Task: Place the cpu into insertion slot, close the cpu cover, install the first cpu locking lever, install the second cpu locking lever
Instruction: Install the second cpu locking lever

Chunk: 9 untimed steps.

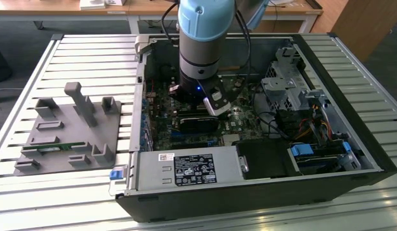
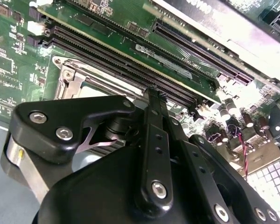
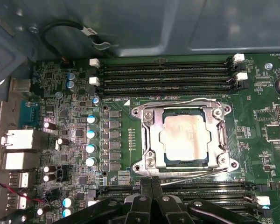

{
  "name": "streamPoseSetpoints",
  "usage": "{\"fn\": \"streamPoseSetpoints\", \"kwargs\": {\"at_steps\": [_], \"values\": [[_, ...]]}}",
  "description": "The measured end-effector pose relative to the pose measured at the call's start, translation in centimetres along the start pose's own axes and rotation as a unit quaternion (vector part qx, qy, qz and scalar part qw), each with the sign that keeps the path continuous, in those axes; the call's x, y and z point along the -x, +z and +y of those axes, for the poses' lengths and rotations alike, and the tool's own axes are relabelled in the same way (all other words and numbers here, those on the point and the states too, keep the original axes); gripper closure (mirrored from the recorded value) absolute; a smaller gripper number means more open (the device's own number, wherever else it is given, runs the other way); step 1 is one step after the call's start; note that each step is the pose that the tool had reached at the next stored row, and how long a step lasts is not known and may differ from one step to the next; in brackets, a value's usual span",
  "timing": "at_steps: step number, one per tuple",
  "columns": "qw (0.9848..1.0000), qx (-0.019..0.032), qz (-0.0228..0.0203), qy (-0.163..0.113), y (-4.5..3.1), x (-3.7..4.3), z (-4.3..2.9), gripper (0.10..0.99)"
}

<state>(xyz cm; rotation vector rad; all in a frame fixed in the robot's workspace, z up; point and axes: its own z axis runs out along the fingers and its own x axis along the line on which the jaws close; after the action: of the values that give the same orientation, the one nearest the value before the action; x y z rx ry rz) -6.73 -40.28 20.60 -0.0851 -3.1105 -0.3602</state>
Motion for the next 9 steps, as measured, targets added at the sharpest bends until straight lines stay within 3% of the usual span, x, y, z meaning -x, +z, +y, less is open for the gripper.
{"fn": "streamPoseSetpoints", "kwargs": {"at_steps": [4,9], "values": [[1.0000,0.0072,0.0004,0.000,-0.08,-0.03,-0.33,0.980],[0.9998,0.0218,0.0012,0.000,-0.12,-0.12,-0.60,0.980]]}}
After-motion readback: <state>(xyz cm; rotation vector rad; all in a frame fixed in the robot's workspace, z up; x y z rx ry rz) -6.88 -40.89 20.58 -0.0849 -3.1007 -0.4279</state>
